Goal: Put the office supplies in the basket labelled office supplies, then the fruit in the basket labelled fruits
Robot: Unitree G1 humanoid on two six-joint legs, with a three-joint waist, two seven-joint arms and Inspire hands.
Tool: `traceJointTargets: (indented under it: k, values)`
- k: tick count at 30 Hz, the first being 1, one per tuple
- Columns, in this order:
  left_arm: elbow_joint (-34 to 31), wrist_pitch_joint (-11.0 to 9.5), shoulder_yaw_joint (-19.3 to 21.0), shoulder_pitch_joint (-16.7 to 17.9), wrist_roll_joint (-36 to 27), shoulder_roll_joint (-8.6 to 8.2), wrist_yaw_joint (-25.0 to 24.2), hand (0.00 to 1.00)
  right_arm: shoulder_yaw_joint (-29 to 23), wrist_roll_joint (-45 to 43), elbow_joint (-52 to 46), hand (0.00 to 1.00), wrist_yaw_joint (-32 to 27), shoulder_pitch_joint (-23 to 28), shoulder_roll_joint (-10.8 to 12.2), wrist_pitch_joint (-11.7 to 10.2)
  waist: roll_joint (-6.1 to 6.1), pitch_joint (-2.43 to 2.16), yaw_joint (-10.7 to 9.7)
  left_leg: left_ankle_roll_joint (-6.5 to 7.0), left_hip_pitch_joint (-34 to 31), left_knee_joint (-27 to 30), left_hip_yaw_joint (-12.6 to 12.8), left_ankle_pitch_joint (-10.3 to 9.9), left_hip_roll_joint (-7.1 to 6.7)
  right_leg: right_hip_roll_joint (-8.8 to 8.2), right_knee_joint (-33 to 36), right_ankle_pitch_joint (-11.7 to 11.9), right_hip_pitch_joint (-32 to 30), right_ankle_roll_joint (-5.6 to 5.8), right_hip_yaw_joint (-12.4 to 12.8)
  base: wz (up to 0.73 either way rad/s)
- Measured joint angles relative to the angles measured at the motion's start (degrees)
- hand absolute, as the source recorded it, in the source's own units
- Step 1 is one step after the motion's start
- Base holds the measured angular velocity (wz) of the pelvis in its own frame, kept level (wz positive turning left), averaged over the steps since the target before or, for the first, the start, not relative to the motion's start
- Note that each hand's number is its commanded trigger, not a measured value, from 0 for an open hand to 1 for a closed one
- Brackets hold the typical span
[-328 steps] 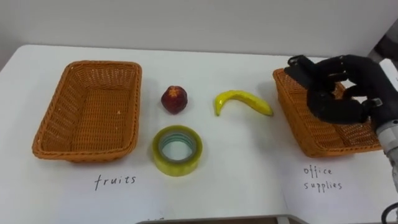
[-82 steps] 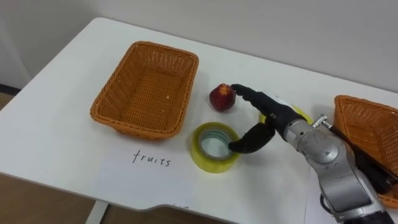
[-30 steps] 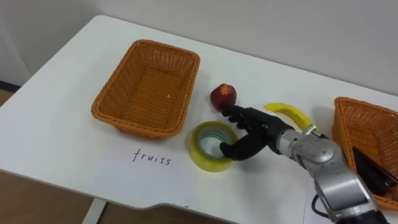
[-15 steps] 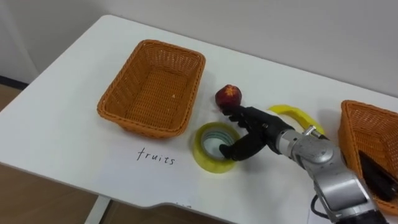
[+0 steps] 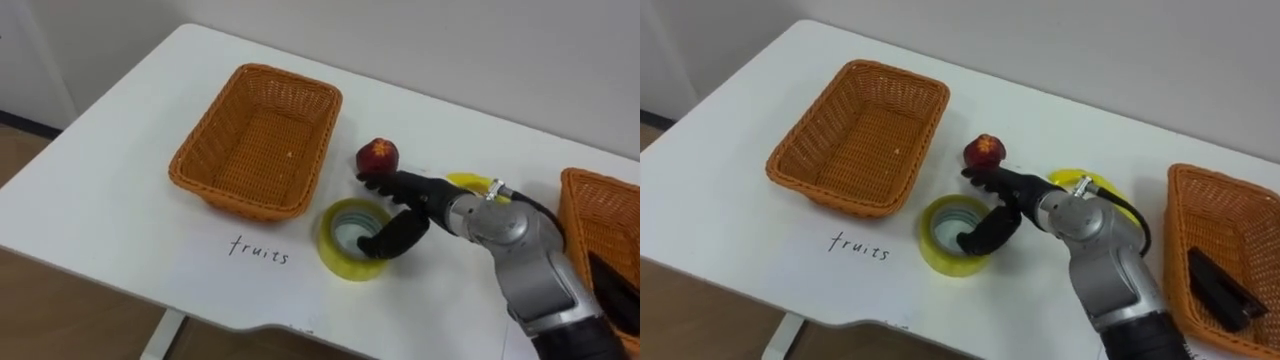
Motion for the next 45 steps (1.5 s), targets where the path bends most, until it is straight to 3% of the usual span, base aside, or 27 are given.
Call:
traceJointTargets:
  k: [2, 8, 9, 10, 11, 12, 24, 45]
  values:
    - [0.00, 0.07, 0.07, -0.26, 0.01, 0.52, -0.05, 0.00, 1.15, -0.91, 0.26, 0.00, 1.31, -0.74, -0.33, 0.67, -0.83, -0.11, 0.16, -0.01, 0.07, 0.29, -0.32, 0.02, 0.00, 0.03, -0.01, 0.00, 0.13, 0.00, 0.01, 0.08]
    - [0.62, 0.01, 0.05, -2.91, -0.02, 1.32, -1.39, 0.00, 2.23, -3.34, 1.39, 0.00, 4.72, -2.72, -1.08, 1.86, -1.82, 0.40, 1.68, 0.01, 0.13, 0.09, -0.41, 0.01, -0.06, -0.01, -0.01, 0.00, 0.27, 0.00, 0.05, 0.01]
    - [0.62, -0.01, 0.04, -2.99, -0.04, 1.33, -1.47, 0.00, 2.32, -3.48, 1.53, 0.04, 4.96, -2.87, -1.08, 1.88, -1.84, 0.41, 1.73, 0.01, 0.15, 0.11, -0.45, 0.01, -0.06, 0.00, -0.01, 0.00, 0.27, 0.00, 0.05, 0.00]
    - [0.62, -0.01, 0.03, -3.01, -0.03, 1.34, -1.53, 0.00, 2.64, -3.78, 1.72, 0.30, 5.25, -3.12, -1.16, 1.96, -1.84, 0.41, 1.75, 0.01, 0.21, 0.12, -0.51, 0.01, -0.07, 0.00, -0.02, 0.00, 0.23, 0.00, 0.04, 0.00]
    - [0.62, 0.00, -0.05, -2.99, -0.08, 1.35, -1.52, 0.00, 2.81, -4.03, 1.73, 0.69, 5.45, -3.16, -1.26, 1.97, -1.84, 0.41, 1.75, 0.01, 0.25, 0.12, -0.52, 0.01, -0.07, 0.00, -0.02, 0.00, 0.14, 0.00, 0.05, 0.00]
    - [0.62, 0.00, -0.07, -2.97, -0.10, 1.35, -1.52, 0.00, 2.87, -4.24, 1.73, 1.00, 5.48, -3.16, -1.26, 1.95, -1.84, 0.41, 1.77, 0.01, 0.25, 0.12, -0.53, 0.01, -0.08, 0.00, -0.02, 0.00, 0.13, 0.00, 0.05, 0.00]
    - [0.81, -0.14, -0.71, -3.23, -0.54, 1.53, -1.23, 0.00, 4.45, -12.09, 2.39, 1.00, 3.13, -4.55, -1.57, 1.69, -1.75, 0.47, 3.04, 0.03, 0.35, 0.01, -0.98, 0.04, -0.12, 0.01, -0.09, 0.00, 0.05, 0.00, 0.04, 0.01]
    - [3.33, -1.96, -0.70, -5.11, -0.64, 1.82, 0.59, 0.00, 5.76, -10.76, 2.60, 1.00, 6.63, -4.45, -2.55, 1.74, -2.22, 0.62, 2.94, 0.07, 0.61, -0.41, -0.65, 0.06, -0.14, 0.10, -0.11, 0.00, -0.32, 0.00, 0.47, -0.01]
